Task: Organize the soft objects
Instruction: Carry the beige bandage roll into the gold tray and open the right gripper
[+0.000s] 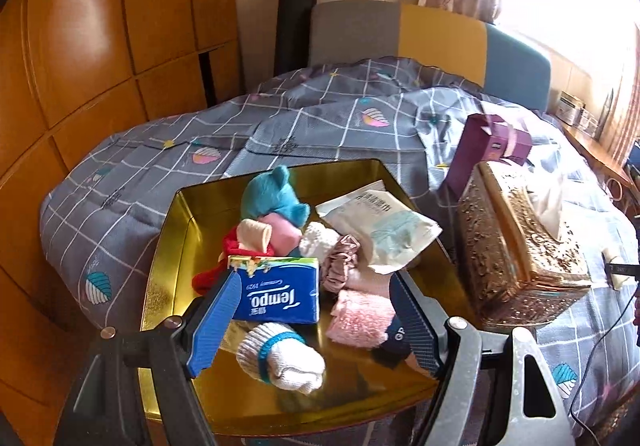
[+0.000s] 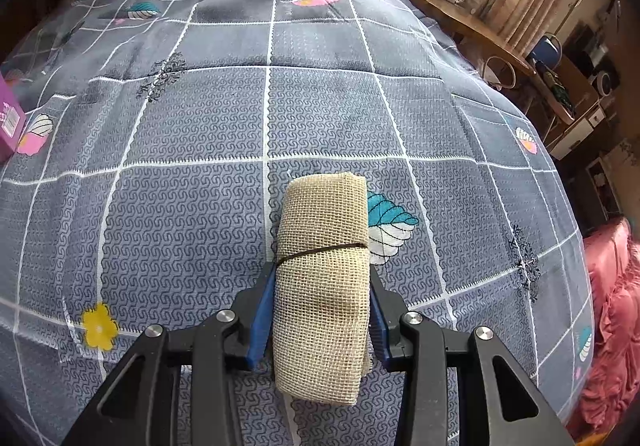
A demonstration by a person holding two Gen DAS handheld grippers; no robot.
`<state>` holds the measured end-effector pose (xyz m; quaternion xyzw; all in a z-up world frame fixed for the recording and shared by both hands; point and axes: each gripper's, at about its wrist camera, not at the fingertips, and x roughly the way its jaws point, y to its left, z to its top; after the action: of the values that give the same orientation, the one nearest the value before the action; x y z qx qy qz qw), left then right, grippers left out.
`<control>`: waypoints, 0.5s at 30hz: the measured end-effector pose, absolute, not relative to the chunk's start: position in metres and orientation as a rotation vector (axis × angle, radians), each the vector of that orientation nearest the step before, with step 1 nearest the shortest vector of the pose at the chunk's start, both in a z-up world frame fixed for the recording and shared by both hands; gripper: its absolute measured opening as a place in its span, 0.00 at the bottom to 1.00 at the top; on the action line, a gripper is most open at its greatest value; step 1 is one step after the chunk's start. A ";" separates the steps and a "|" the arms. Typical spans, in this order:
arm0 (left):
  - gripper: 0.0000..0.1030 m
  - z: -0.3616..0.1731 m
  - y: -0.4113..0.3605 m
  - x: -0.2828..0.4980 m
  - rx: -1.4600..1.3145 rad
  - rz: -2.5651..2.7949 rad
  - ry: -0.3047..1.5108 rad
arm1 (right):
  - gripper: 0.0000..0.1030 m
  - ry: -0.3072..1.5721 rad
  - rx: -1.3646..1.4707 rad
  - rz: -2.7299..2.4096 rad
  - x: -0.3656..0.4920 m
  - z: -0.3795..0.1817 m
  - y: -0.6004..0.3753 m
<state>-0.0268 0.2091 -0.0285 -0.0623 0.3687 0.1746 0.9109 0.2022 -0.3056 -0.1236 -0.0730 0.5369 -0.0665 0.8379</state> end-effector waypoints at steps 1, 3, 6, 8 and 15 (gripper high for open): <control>0.76 -0.027 0.207 -0.027 -0.124 0.354 0.756 | 0.40 1.134 -0.154 -0.138 0.202 -0.124 -0.305; 0.75 -0.027 0.205 -0.027 -0.123 0.345 0.750 | 0.40 1.131 -0.147 -0.121 0.202 -0.123 -0.303; 0.76 -0.026 0.202 -0.027 -0.122 0.333 0.750 | 0.40 1.123 -0.158 -0.092 0.202 -0.123 -0.296; 0.75 -0.025 0.200 -0.027 -0.124 0.323 0.748 | 0.40 1.121 -0.154 -0.057 0.202 -0.123 -0.292; 0.76 -0.023 0.199 -0.027 -0.112 0.302 0.741 | 0.40 1.168 -0.070 -0.074 0.207 -0.125 -0.295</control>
<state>-0.0274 0.1991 -0.0233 -0.0545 0.3604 0.1469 0.9195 0.2070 -0.2945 -0.1254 -0.0330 0.5513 -0.0349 0.8330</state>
